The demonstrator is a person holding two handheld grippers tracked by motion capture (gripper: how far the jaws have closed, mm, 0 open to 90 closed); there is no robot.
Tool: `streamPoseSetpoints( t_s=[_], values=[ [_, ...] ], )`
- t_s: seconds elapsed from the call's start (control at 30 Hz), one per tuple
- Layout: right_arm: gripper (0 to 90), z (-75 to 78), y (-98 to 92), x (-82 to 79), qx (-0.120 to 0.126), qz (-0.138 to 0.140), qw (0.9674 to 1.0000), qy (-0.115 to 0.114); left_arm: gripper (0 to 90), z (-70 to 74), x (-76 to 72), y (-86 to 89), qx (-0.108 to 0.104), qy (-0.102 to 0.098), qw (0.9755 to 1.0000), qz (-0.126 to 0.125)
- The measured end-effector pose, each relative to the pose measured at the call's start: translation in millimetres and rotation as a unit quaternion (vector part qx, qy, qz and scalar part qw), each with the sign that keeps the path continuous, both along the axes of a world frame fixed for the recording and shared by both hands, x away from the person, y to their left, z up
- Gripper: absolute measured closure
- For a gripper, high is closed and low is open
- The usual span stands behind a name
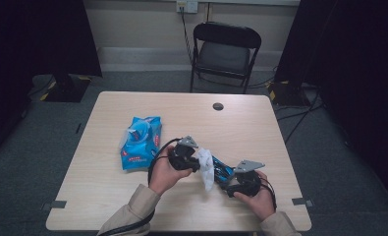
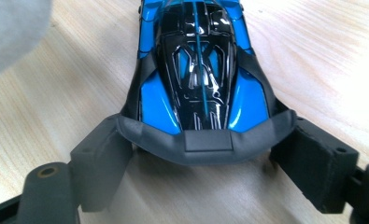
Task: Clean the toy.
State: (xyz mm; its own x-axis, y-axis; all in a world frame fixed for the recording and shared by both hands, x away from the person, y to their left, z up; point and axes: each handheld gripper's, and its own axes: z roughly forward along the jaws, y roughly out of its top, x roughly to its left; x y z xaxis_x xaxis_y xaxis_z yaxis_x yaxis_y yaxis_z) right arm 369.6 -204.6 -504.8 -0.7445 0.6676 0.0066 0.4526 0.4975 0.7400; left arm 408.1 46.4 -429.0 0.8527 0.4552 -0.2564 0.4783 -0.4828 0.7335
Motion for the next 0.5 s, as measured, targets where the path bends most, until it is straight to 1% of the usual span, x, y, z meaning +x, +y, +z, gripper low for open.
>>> streamPoseSetpoints(
  t_s=[0.17,0.27,0.3,0.33,0.37,0.43,0.5],
  values=[
    [18.2,0.0,3.2,1.7,0.006,-0.006,1.0000,0.005,81.9,0.7,2.7,-6.0,-0.002,0.000,1.0000,-0.002],
    [18.4,-0.1,6.0,2.1,-0.001,-0.009,1.0000,0.001,81.9,-0.3,5.3,-7.6,-0.001,0.003,1.0000,-0.003],
    [18.5,-0.2,6.8,2.2,-0.001,-0.008,1.0000,0.001,81.9,-0.8,5.7,-8.8,-0.003,0.007,1.0000,-0.002],
    [19.8,-0.1,7.4,2.1,-0.001,-0.008,1.0000,0.000,81.8,-1.3,6.4,-10.1,-0.006,0.006,1.0000,-0.004],
    [23.5,-0.1,7.2,1.9,0.001,-0.010,0.9999,-0.002,81.9,-1.5,7.0,-11.8,-0.007,0.008,0.9999,-0.006],
    [23.8,0.1,6.6,2.3,0.003,-0.012,0.9999,-0.002,81.9,-2.3,8.8,-17.8,-0.015,0.012,0.9998,-0.009],
    [23.9,0.0,6.8,2.3,0.002,-0.012,0.9999,-0.003,81.9,-2.6,10.2,-24.5,-0.013,0.012,0.9997,-0.014]
  ],
)
